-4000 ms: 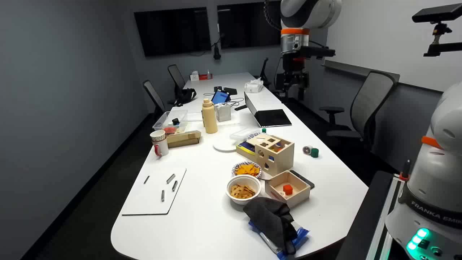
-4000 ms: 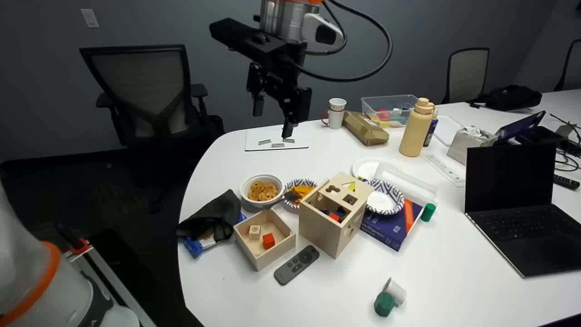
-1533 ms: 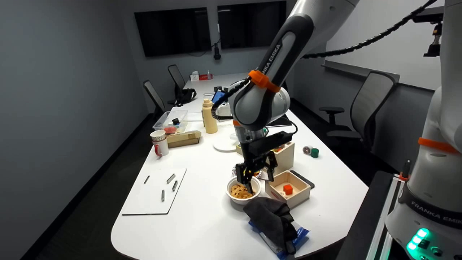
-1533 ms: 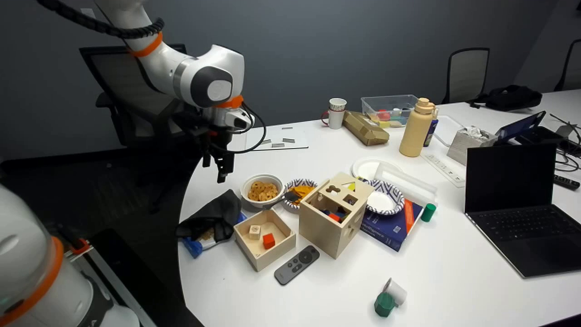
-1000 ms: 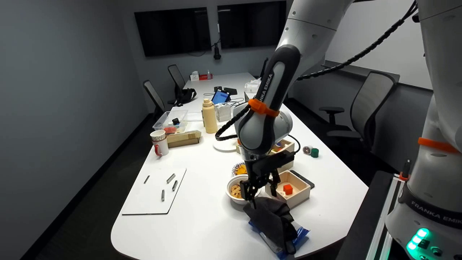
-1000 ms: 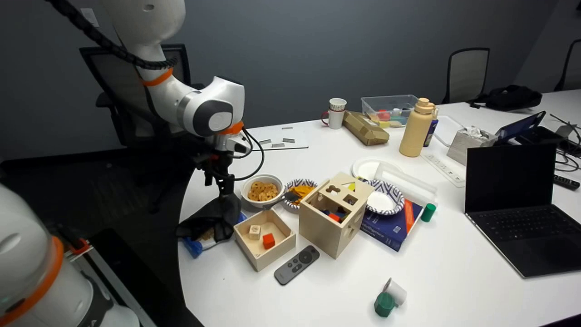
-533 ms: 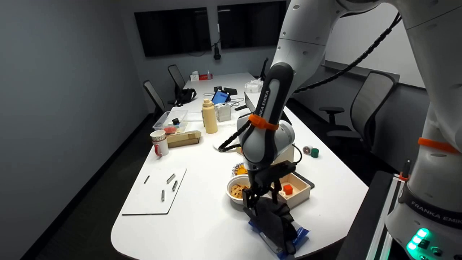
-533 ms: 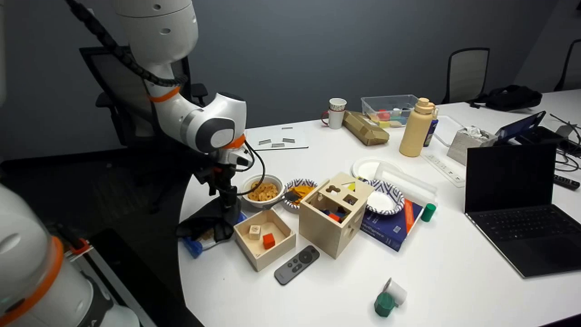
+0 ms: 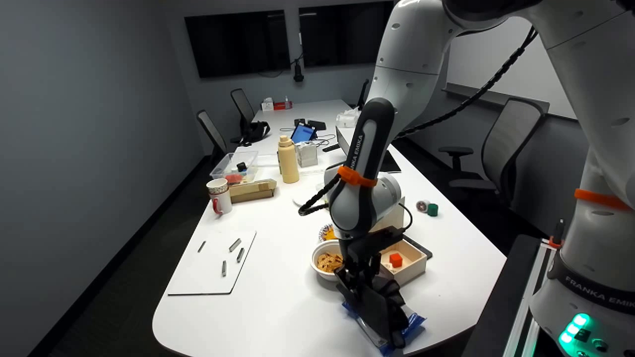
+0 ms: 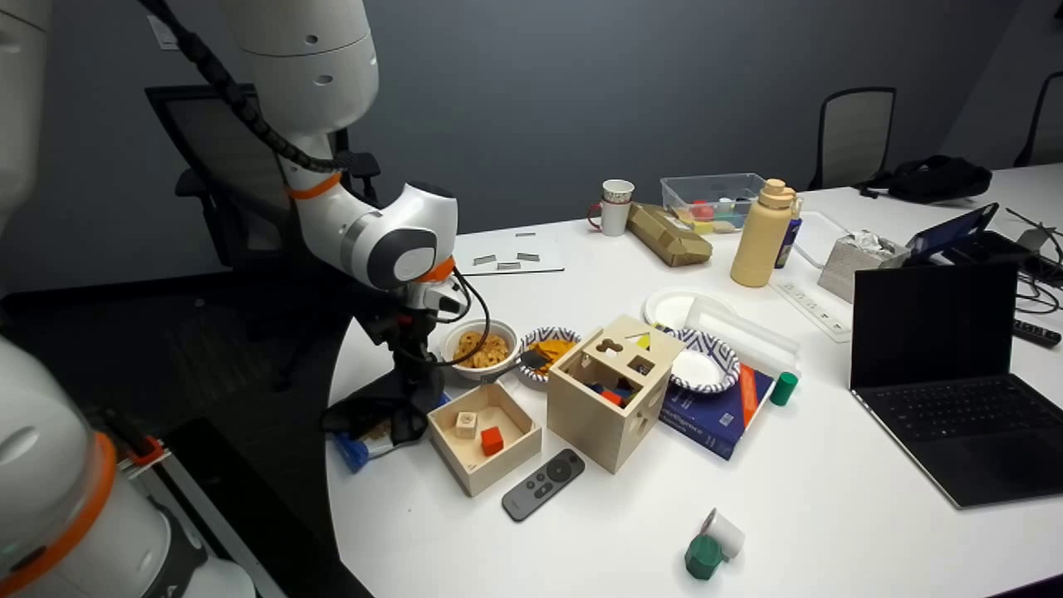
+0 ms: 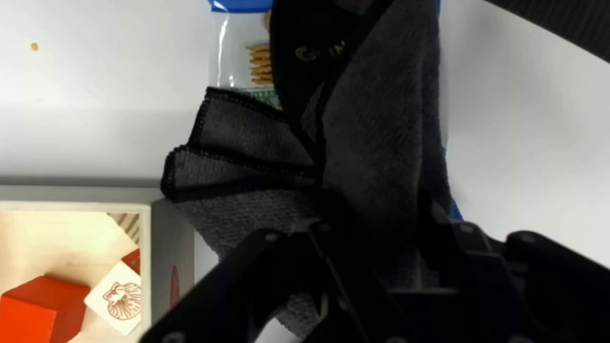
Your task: Use the black towel to clean the table
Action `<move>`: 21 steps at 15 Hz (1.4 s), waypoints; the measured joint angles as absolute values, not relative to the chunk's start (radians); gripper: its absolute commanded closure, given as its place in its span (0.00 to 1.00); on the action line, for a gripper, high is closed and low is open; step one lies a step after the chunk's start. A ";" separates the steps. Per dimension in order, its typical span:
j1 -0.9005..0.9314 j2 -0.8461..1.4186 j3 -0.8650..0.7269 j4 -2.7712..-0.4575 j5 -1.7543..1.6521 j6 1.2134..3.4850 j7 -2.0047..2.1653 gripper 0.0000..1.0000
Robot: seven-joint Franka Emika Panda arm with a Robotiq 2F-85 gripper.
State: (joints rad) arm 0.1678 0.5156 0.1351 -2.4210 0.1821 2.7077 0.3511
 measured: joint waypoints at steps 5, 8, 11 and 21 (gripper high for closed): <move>0.169 0.518 0.122 -2.401 0.178 2.694 0.341 0.98; 0.167 0.507 0.122 -2.378 0.178 2.642 0.323 0.98; 0.171 0.449 0.118 -2.350 0.170 2.536 0.325 0.98; 0.164 0.099 0.009 -2.347 -0.058 2.174 0.645 0.98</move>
State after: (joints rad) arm 0.1640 0.0994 0.0091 -2.3471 -0.0579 2.1737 0.6446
